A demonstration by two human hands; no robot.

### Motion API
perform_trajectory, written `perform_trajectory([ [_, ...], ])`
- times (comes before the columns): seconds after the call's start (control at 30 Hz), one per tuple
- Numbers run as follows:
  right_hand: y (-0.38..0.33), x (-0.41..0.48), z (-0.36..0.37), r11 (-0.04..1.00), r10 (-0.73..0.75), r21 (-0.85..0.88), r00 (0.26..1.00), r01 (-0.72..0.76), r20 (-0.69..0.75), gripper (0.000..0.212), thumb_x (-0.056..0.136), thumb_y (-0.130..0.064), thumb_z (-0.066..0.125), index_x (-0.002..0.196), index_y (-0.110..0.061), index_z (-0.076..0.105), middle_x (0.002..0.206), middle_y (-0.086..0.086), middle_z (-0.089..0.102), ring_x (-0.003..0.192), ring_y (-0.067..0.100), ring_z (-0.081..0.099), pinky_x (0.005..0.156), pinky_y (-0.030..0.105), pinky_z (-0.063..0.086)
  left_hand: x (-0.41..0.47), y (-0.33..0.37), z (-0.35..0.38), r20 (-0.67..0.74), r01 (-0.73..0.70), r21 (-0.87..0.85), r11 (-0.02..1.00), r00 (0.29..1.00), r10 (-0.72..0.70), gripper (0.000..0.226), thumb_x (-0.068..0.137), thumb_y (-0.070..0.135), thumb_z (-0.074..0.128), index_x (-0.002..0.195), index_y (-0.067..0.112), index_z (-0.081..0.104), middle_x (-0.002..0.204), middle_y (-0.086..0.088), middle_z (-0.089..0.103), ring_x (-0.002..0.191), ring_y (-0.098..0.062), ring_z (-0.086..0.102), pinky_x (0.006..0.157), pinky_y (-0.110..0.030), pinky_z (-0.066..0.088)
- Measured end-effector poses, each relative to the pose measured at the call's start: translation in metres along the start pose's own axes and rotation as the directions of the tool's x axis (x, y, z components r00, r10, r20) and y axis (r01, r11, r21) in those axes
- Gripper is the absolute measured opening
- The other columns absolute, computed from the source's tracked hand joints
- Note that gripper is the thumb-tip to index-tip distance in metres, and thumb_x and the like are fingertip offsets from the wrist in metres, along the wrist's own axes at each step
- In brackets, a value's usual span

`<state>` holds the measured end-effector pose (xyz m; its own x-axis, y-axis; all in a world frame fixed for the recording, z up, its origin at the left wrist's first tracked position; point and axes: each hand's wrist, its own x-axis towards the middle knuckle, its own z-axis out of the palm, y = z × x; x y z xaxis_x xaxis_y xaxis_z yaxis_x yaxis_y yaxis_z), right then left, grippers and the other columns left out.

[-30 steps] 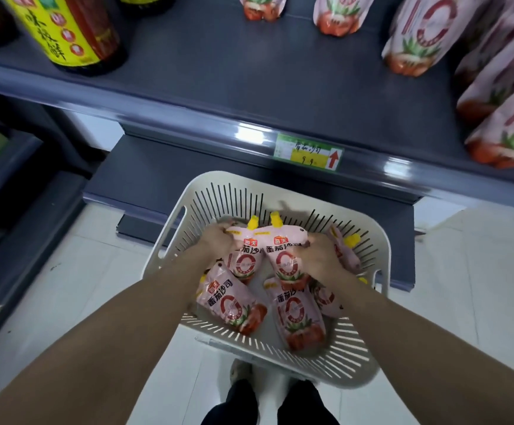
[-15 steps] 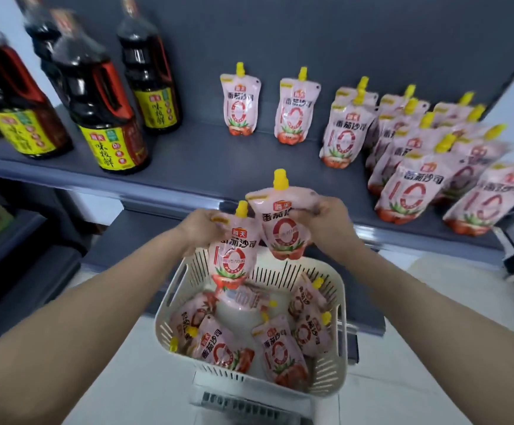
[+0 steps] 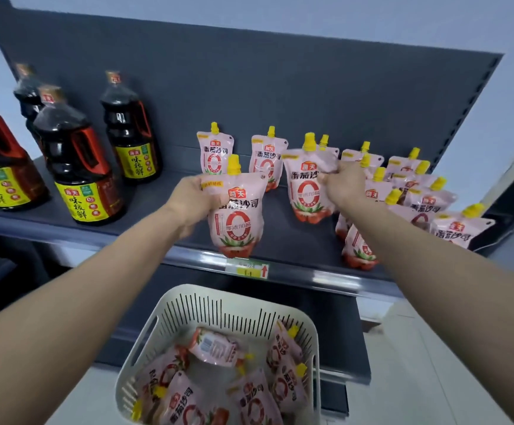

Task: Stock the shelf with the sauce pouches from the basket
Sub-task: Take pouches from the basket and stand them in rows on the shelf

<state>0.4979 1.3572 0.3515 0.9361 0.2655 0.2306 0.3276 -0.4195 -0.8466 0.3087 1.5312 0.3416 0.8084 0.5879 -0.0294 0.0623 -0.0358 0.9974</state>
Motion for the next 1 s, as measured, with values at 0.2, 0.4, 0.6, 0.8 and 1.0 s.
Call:
perform_trajectory([
  [0.2, 0.038, 0.037, 0.021, 0.974, 0.169, -0.157, 0.985, -0.165, 0.017, 0.031, 0.086, -0.019, 0.064, 0.110, 0.000, 0.062, 0.113, 0.017, 0.065, 0.107, 0.036, 0.059, 0.089, 0.039, 0.050, 0.024, 0.000, 0.021, -0.011, 0.012, -0.044, 0.999, 1.000, -0.012, 0.024, 0.082, -0.009, 0.057, 0.097, 0.009, 0.062, 0.084, -0.002, 0.068, 0.063, -0.006, 0.066, 0.047, -0.018, 0.053],
  [0.4, 0.054, 0.044, 0.030, 0.926, 0.228, -0.308, 0.974, -0.217, -0.001, 0.036, 0.086, -0.019, 0.064, 0.116, -0.001, 0.060, 0.120, 0.018, 0.063, 0.115, 0.036, 0.056, 0.090, 0.037, 0.048, 0.039, -0.010, 0.035, -0.012, 0.049, -0.032, 0.998, 0.999, -0.050, 0.024, 0.082, -0.008, 0.058, 0.091, 0.013, 0.064, 0.087, -0.004, 0.069, 0.073, -0.013, 0.067, 0.057, -0.026, 0.053],
  [0.6, 0.036, 0.059, 0.019, 0.948, 0.111, -0.307, 0.991, -0.083, 0.074, 0.030, 0.086, 0.004, 0.047, 0.112, 0.004, 0.062, 0.116, 0.020, 0.063, 0.107, 0.034, 0.059, 0.089, 0.042, 0.053, 0.047, -0.015, 0.046, -0.013, 0.057, -0.028, 0.998, 0.998, -0.058, 0.026, 0.082, -0.008, 0.058, 0.103, 0.008, 0.062, 0.095, -0.008, 0.068, 0.076, -0.016, 0.066, 0.061, -0.029, 0.053],
  [0.8, 0.019, 0.063, 0.011, 0.826, 0.024, -0.561, 0.991, 0.055, 0.134, 0.026, 0.087, 0.005, 0.049, 0.108, 0.003, 0.064, 0.112, 0.017, 0.065, 0.097, 0.027, 0.062, 0.080, 0.031, 0.052, 0.050, -0.017, 0.061, 0.013, 0.058, -0.019, 0.998, 0.998, -0.058, 0.025, 0.082, -0.008, 0.057, 0.096, 0.012, 0.063, 0.093, -0.005, 0.068, 0.079, -0.016, 0.066, 0.065, -0.031, 0.054],
  [1.0, 0.020, 0.061, 0.005, 0.816, -0.003, -0.570, 0.987, 0.093, 0.158, 0.024, 0.087, 0.006, 0.049, 0.105, 0.007, 0.065, 0.108, 0.019, 0.065, 0.103, 0.032, 0.062, 0.081, 0.036, 0.054, 0.054, -0.020, 0.079, 0.039, 0.050, -0.011, 0.999, 0.998, -0.050, 0.024, 0.082, -0.007, 0.058, 0.093, 0.012, 0.064, 0.090, -0.004, 0.069, 0.082, -0.017, 0.067, 0.067, -0.032, 0.054],
])
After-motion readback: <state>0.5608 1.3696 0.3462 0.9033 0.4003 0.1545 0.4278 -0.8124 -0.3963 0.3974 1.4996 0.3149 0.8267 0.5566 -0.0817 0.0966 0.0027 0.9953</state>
